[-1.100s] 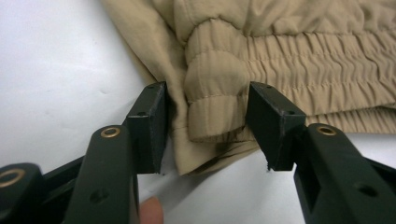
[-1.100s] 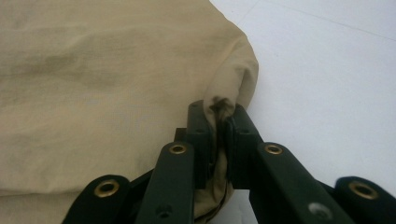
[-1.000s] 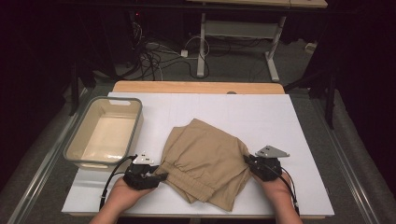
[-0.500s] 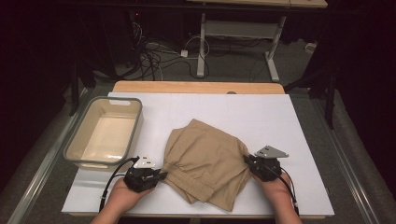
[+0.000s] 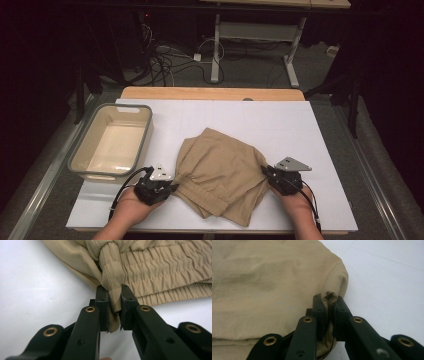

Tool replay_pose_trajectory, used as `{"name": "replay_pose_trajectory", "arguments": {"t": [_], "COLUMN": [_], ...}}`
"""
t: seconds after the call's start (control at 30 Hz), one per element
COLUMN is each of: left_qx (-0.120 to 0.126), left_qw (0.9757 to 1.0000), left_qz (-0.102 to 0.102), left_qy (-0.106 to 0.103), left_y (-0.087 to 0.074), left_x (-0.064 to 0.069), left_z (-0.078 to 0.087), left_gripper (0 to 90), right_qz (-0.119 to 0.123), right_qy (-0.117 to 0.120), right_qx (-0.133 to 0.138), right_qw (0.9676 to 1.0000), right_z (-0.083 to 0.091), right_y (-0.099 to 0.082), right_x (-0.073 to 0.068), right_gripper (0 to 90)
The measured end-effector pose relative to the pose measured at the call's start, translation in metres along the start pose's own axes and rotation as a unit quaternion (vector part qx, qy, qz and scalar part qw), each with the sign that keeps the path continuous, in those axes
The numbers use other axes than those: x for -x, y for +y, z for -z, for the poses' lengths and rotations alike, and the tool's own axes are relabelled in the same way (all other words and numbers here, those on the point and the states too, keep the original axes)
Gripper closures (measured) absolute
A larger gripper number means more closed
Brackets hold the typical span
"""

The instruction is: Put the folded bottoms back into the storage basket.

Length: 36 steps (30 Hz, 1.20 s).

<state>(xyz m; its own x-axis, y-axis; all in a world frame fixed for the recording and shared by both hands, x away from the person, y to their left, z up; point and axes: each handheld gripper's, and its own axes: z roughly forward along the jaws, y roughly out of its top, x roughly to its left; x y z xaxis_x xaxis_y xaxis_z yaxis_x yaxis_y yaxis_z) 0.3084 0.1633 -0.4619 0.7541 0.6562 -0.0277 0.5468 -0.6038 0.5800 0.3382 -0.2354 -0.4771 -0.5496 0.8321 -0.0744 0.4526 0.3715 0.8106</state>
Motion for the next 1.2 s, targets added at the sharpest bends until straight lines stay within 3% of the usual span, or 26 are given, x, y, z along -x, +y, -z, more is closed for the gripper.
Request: {"name": "replay_pose_trajectory", "arguments": {"t": [0.2, 0.43, 0.57, 0.8, 1.0, 1.2], "left_qx": [-0.044, -0.098, -0.114, -0.139, -0.165, -0.189], "left_qw": [0.9989, 0.9944, 0.9923, 0.9890, 0.9852, 0.9814], "left_qz": [-0.017, -0.042, -0.048, -0.049, -0.042, -0.030], "left_qy": [0.002, 0.001, 0.000, 0.005, 0.014, 0.011], "left_y": [0.015, 0.035, 0.040, 0.049, 0.043, 0.039], "left_x": [-0.001, -0.004, -0.005, -0.010, -0.014, -0.018], "left_z": [0.002, 0.007, 0.008, 0.021, 0.035, 0.036], "left_gripper": [78.7, 78.6, 78.6, 78.6, 78.5, 78.4], "right_qz": [-0.001, -0.013, -0.009, -0.009, 0.008, 0.004], "right_qy": [0.001, 0.005, 0.005, 0.008, 0.024, 0.035], "right_qx": [0.006, 0.026, 0.030, 0.049, 0.059, 0.051], "right_qw": [1.0000, 0.9996, 0.9995, 0.9987, 0.9980, 0.9981], "right_z": [0.001, 0.004, 0.005, 0.003, -0.008, -0.021], "right_y": [0.000, 0.001, 0.004, 0.011, 0.023, 0.025], "right_x": [0.000, -0.001, -0.003, -0.009, -0.025, -0.027], "right_gripper": [84.3, 84.5, 84.5, 84.6, 84.6, 84.6]}}
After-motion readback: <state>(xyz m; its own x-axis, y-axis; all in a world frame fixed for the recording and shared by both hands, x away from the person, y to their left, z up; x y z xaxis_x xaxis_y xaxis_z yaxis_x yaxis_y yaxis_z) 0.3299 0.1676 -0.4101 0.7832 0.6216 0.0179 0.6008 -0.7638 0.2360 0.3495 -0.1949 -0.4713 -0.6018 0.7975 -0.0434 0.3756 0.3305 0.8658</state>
